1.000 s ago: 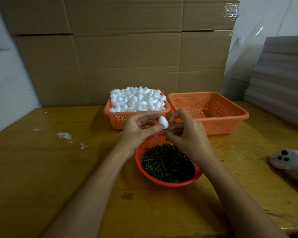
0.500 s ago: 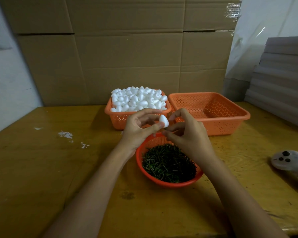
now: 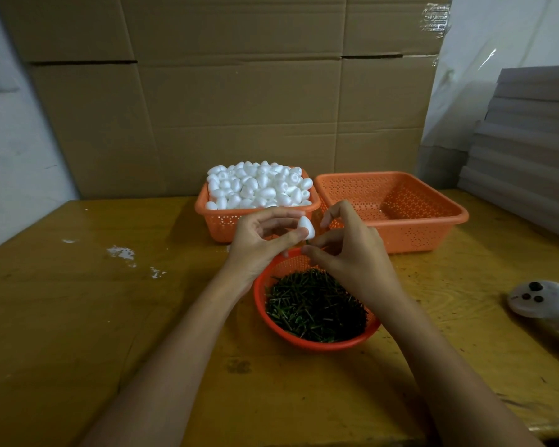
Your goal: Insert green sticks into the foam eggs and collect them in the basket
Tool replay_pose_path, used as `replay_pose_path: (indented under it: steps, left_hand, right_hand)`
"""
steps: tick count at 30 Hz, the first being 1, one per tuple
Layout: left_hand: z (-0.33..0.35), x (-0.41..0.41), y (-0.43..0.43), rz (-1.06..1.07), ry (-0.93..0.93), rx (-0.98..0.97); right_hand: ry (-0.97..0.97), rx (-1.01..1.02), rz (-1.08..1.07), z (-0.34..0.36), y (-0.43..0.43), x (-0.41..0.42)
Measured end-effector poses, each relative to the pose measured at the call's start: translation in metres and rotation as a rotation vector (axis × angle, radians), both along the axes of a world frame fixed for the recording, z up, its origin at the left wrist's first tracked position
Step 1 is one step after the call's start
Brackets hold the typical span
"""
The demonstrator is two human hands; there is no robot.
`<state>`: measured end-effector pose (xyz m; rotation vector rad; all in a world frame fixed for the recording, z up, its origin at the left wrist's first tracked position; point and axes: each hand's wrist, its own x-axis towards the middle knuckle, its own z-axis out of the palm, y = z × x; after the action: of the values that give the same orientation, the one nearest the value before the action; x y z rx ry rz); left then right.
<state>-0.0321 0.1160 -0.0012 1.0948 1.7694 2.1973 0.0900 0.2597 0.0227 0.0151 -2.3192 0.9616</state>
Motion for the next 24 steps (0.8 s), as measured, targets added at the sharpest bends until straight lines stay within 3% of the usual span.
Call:
replay_pose_path:
  steps: [6,12,18,24]
  left_hand:
    - [0.0,-0.003,0.001,-0.054,0.012,0.048]
    - [-0.002,-0.011,-0.002,0.094,-0.07,0.08]
    - [-0.002,-0.01,-0.001,0.101,-0.093,0.1]
    - [-0.003,-0.009,-0.001,0.096,-0.09,0.079]
  right_hand:
    - [0.028,-0.087,-0.048,0.0,0.01,-0.002]
    - [0.093,-0.176,-0.265,0.006,0.047,-0.001]
    - [0.131,-0.094,-0.521,0.004,0.079,0.004]
    - [0.095,-0.032,-0.594,0.0,0.088,0.002]
